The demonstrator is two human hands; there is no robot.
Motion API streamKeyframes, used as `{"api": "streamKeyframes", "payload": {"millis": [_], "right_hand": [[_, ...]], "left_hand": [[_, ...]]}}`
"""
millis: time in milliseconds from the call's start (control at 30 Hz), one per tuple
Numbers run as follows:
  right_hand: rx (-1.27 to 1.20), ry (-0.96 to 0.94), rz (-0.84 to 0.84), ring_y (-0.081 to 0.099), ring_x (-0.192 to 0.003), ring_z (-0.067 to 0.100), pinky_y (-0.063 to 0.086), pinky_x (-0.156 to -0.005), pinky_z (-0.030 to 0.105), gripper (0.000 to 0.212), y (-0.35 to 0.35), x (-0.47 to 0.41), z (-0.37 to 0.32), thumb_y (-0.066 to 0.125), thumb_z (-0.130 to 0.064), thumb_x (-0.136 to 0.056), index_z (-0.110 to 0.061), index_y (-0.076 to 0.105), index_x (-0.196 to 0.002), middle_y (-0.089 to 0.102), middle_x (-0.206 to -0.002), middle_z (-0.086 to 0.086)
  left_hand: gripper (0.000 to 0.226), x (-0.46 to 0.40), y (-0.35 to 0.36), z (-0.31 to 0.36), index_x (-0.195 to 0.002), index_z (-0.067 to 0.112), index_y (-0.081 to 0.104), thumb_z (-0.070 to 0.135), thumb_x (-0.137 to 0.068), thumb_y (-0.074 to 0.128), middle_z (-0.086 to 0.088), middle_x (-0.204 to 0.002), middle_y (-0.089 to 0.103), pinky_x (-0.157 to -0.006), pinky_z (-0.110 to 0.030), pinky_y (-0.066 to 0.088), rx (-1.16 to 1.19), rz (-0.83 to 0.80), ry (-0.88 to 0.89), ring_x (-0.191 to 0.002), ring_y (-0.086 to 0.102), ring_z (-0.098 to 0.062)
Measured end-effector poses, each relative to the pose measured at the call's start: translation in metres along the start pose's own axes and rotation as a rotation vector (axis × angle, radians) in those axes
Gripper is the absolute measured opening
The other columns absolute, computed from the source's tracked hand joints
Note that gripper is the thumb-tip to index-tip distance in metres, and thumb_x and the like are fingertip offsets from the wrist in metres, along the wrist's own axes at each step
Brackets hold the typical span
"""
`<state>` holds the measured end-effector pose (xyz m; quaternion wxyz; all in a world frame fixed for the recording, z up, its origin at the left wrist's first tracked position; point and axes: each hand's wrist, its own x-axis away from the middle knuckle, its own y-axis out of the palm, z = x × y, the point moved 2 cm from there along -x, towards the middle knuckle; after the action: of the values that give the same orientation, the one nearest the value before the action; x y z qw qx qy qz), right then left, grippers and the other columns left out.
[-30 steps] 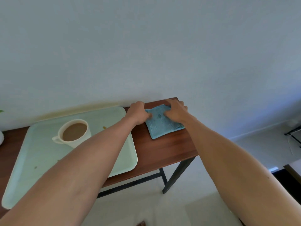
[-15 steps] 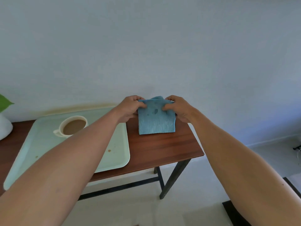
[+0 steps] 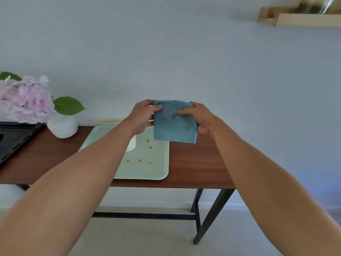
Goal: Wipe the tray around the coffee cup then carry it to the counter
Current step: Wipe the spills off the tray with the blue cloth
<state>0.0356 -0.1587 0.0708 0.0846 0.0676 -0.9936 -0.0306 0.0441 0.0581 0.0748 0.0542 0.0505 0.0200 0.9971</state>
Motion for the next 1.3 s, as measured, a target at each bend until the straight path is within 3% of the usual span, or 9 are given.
{"api": "streamKeyframes", "payload": {"millis": [300, 433, 533, 700, 900, 1033, 1133, 1200, 1300], "right_hand": [[-0.024, -0.030, -0.014, 0.074, -0.097, 0.028, 0.061, -0.075, 0.040, 0.031, 0.066, -0.006, 0.005, 0.075, -0.005, -0.087, -0.007, 0.065, -0.117, 0.073, -0.112, 0.014], [-0.016, -0.042, 0.011, 0.075, -0.094, 0.025, 0.061, -0.072, 0.036, 0.029, 0.091, -0.011, 0.012, 0.074, -0.007, -0.088, -0.009, 0.068, -0.116, 0.076, -0.106, 0.011], [0.024, -0.030, 0.047, 0.076, -0.089, 0.022, 0.060, -0.067, 0.032, 0.022, 0.104, -0.011, 0.018, 0.076, -0.012, -0.087, -0.011, 0.073, -0.109, 0.079, -0.096, 0.006], [0.035, 0.026, -0.019, 0.075, -0.098, 0.027, 0.061, -0.077, 0.040, 0.047, 0.119, -0.005, 0.024, 0.091, -0.020, -0.072, -0.010, 0.073, -0.114, 0.078, -0.107, 0.010], [0.203, 0.043, 0.256, 0.071, -0.092, 0.024, 0.059, -0.064, 0.033, 0.035, 0.107, -0.006, 0.028, 0.083, -0.019, -0.077, -0.015, 0.064, -0.106, 0.071, -0.102, 0.009], [0.450, -0.068, 0.442, 0.066, -0.085, 0.021, 0.052, -0.064, 0.030, 0.024, 0.098, -0.013, 0.036, 0.068, -0.017, -0.086, -0.013, 0.062, -0.109, 0.067, -0.093, 0.003], [0.723, -0.148, 0.548, 0.061, -0.076, 0.028, 0.045, -0.056, 0.031, 0.009, 0.106, -0.021, 0.046, 0.052, -0.015, -0.093, -0.011, 0.060, -0.095, 0.060, -0.077, 0.003], [0.917, -0.194, 0.595, 0.058, -0.072, 0.032, 0.043, -0.058, 0.034, 0.013, 0.118, -0.024, 0.056, 0.047, -0.012, -0.094, -0.013, 0.060, -0.096, 0.058, -0.079, 0.005], [1.217, -0.281, 0.542, 0.058, -0.070, 0.035, 0.038, -0.059, 0.034, 0.023, 0.137, -0.028, 0.075, 0.048, -0.001, -0.086, -0.015, 0.062, -0.097, 0.060, -0.077, 0.004]], "left_hand": [[0.019, 0.018, -0.071, -0.006, -0.109, 0.013, 0.067, 0.025, -0.093, 0.070, -0.007, -0.094, 0.072, -0.059, -0.032, 0.058, -0.037, 0.054, 0.003, -0.067, 0.072, -0.019], [0.024, 0.019, -0.099, -0.006, -0.112, 0.009, 0.067, 0.025, -0.093, 0.070, -0.008, -0.094, 0.072, -0.060, -0.031, 0.058, -0.088, 0.051, 0.026, -0.066, 0.071, -0.018], [0.026, 0.018, -0.115, -0.009, -0.113, 0.009, 0.068, 0.024, -0.092, 0.072, -0.008, -0.093, 0.072, -0.071, -0.034, 0.061, -0.122, 0.021, 0.022, -0.070, 0.070, -0.019], [0.023, 0.019, -0.130, -0.011, -0.108, 0.013, 0.071, 0.027, -0.089, 0.075, -0.003, -0.089, 0.076, -0.066, -0.027, 0.058, -0.173, -0.045, 0.026, -0.072, 0.072, -0.015], [0.016, 0.021, -0.156, -0.025, -0.102, 0.016, 0.074, 0.025, -0.089, 0.071, 0.000, -0.098, 0.075, -0.078, -0.028, 0.053, -0.335, 0.148, 0.184, -0.090, 0.068, -0.013], [0.039, 0.029, -0.191, -0.051, -0.127, 0.018, 0.065, 0.033, -0.091, 0.065, 0.002, -0.126, 0.067, -0.093, -0.026, 0.044, -0.702, 0.215, 0.224, -0.115, 0.061, -0.015], [0.054, 0.038, -0.218, -0.072, -0.143, 0.019, 0.053, 0.035, -0.092, 0.057, 0.000, -0.149, 0.052, -0.103, -0.035, 0.042, -0.930, 0.223, 0.206, -0.135, 0.047, -0.020], [0.063, 0.045, -0.233, -0.085, -0.151, 0.017, 0.044, 0.035, -0.092, 0.056, -0.002, -0.159, 0.040, -0.116, -0.041, 0.032, -1.038, 0.197, 0.164, -0.146, 0.034, -0.022], [0.069, 0.059, -0.250, -0.104, -0.157, 0.018, 0.032, 0.034, -0.094, 0.053, -0.001, -0.167, 0.023, -0.121, -0.044, 0.021, -1.119, 0.131, 0.054, -0.153, 0.017, -0.019]]}}
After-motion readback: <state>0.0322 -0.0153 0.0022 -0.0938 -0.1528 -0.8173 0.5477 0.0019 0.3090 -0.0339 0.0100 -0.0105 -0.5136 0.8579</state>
